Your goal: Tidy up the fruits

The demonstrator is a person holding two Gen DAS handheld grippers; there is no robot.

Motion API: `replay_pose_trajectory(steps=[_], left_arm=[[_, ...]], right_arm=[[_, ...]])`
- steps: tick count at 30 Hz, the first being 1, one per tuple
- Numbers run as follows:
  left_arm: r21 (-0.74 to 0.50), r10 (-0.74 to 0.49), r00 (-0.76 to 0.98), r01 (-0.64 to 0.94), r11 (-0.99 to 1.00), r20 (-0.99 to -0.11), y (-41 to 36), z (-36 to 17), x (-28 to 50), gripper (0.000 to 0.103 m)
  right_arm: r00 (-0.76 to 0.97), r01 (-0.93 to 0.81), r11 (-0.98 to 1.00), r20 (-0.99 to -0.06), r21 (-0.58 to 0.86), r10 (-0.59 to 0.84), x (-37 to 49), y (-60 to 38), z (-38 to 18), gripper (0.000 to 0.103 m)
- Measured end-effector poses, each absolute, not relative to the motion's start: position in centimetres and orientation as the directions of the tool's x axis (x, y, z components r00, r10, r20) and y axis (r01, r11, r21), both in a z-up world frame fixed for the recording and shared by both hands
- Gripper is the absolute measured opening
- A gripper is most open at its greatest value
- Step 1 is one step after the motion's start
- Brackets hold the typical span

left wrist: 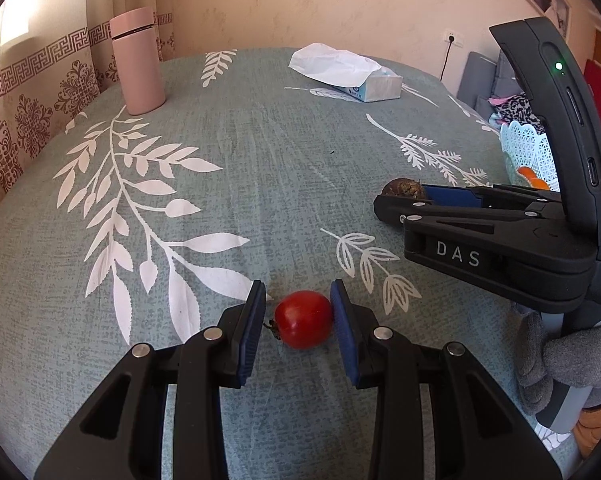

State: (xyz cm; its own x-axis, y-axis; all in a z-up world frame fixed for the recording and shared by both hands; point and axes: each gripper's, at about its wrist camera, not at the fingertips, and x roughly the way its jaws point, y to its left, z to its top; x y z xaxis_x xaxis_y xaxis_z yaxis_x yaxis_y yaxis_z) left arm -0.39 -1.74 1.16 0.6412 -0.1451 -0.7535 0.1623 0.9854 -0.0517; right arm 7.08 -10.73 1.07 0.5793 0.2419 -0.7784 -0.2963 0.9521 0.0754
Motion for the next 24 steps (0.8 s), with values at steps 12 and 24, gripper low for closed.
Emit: replay_pose_trajectory(steps=[12,24], left_arm=[[-0.048,-0.143,0.643,0.163,0.985,-0.753,-1.8,1.2,-0.4,0.034],[-0.037,-0.129,0.666,0.151,0.988,-0.734,-1.7,1.6,-0.9,0.034]], right_arm=[[0.643,-0.254,0.962,-0.725,0.101,0.246,3.3,-13.5,2.6,0.044],[0.705,-0.176,0.969,-0.665,0.171,0.245,-0.6,-17.9,4.5,0.044]])
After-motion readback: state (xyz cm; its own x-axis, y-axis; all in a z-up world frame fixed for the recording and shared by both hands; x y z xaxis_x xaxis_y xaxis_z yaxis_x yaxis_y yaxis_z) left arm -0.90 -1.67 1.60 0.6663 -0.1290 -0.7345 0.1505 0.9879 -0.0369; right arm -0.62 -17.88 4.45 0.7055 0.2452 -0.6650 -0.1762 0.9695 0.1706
